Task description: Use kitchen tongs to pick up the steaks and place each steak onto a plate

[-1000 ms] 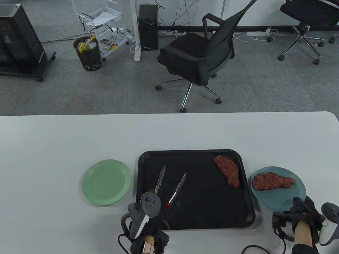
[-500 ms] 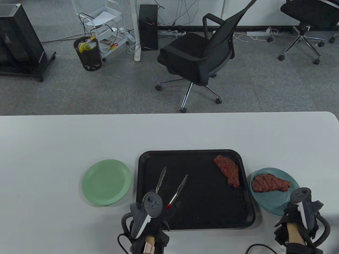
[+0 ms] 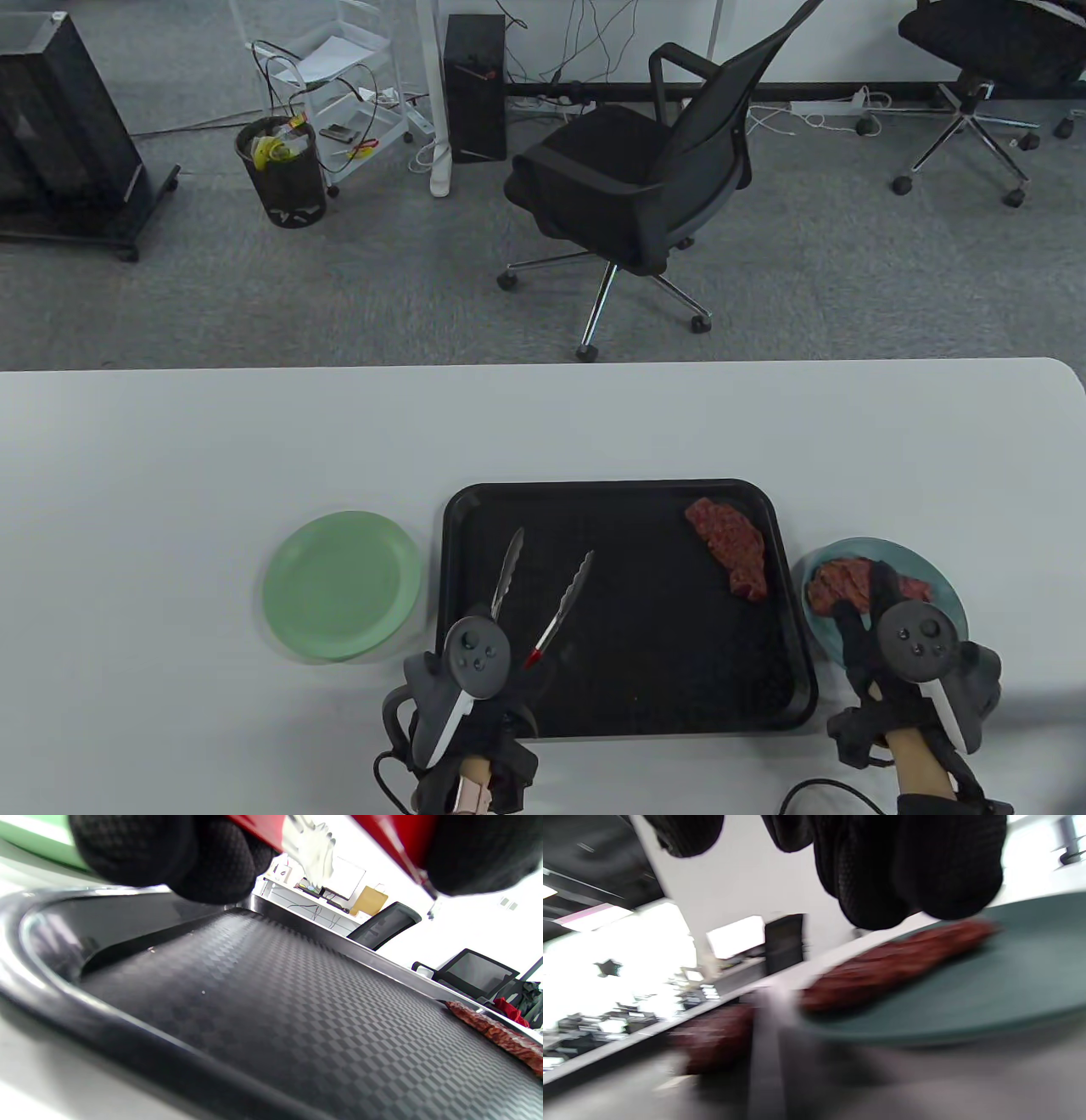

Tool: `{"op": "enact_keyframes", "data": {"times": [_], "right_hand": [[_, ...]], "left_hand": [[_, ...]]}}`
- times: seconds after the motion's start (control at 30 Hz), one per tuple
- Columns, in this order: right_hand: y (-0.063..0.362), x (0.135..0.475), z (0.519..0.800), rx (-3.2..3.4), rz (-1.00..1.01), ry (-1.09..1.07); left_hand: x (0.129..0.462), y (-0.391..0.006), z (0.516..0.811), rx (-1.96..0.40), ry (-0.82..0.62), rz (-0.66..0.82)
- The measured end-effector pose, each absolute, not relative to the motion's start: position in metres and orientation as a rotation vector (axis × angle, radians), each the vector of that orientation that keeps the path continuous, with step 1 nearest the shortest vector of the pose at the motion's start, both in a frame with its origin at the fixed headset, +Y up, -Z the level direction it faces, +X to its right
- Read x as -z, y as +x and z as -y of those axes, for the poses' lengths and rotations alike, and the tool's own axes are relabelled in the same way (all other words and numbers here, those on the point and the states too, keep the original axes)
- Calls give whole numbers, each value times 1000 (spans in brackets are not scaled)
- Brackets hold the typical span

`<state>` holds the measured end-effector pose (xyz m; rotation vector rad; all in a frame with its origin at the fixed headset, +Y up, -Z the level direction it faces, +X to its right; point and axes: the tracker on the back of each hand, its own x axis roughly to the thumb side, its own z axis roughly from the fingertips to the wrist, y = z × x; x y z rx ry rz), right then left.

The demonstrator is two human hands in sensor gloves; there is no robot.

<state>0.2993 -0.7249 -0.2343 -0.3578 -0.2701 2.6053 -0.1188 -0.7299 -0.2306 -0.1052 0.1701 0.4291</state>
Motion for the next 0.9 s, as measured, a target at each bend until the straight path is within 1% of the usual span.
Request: {"op": "enact_keyframes", "data": {"times": [0.07, 0.17, 0.27, 0.37, 0.5, 0.73, 0.83, 0.9], "right_hand": [[279, 234, 719, -2550, 286, -204], [253, 233, 712, -2483, 283, -49], [232, 234, 711, -2438, 214, 34], [214, 232, 721, -2447, 169, 67], [210, 231, 729, -2520, 86, 93], [213, 233, 735, -2511, 43, 81], [213, 233, 736, -2487, 18, 89], [211, 233, 738, -2438, -34, 119]], "left_hand": [[230, -120, 729, -442, -100, -176], [230, -123, 729, -471, -89, -187], [230, -123, 729, -481, -86, -181], [229, -120, 727, -476, -76, -165], [230, -116, 728, -474, -78, -145], [230, -115, 730, -480, -85, -146], [230, -115, 728, -512, -83, -138], [228, -113, 725, -571, -92, -119]]}}
